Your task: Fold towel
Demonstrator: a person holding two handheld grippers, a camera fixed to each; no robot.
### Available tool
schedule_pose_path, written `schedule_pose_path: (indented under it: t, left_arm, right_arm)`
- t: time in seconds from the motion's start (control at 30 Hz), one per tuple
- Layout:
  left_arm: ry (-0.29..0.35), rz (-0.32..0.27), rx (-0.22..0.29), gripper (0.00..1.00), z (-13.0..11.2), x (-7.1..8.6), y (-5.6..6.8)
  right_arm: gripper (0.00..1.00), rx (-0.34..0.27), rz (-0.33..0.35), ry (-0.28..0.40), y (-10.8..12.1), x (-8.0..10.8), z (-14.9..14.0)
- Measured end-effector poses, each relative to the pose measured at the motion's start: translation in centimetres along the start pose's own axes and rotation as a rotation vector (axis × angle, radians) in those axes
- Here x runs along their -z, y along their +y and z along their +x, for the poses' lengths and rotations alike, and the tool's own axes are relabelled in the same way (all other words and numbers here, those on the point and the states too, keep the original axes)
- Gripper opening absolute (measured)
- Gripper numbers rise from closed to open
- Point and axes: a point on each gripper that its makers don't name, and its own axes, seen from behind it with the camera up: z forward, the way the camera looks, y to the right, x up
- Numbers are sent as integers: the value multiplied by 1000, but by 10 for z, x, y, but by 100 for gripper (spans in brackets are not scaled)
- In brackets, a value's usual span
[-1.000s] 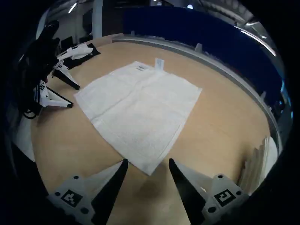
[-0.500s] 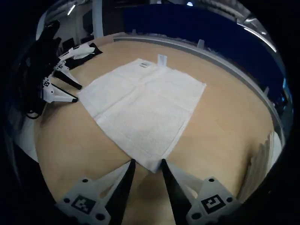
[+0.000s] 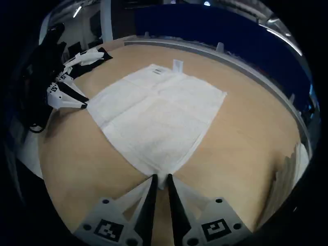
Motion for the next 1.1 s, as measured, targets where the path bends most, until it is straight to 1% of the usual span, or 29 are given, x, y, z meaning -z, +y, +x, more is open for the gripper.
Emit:
schedule_pose_path:
  t: [0.07,0.17,0.27,0.4,0.57,0.77,0.97,1.1]
  left_arm:
    - [3,9,-11,12,0,-1,0]
    - [5,16,-27,11,1,-1,2]
    - [13,21,-23,11,3,2,3]
    - [28,22,13,11,10,13,2]
    - [62,26,61,10,25,30,0]
    - [94,31,91,10,40,50,0]
    - [101,30,125,10,46,70,2]
    - [101,21,160,10,48,83,7]
  right_arm:
    - [17,-4,-11,1,1,0,0]
    - [17,-5,-23,10,3,2,3]
    - [17,-7,-26,24,4,7,8]
    - [17,-6,-33,46,6,18,18]
    - [17,-8,-44,71,9,30,31]
    - [16,2,-53,92,7,49,45]
    - [16,12,-57,99,2,68,54]
    - [16,17,-58,101,-1,82,59]
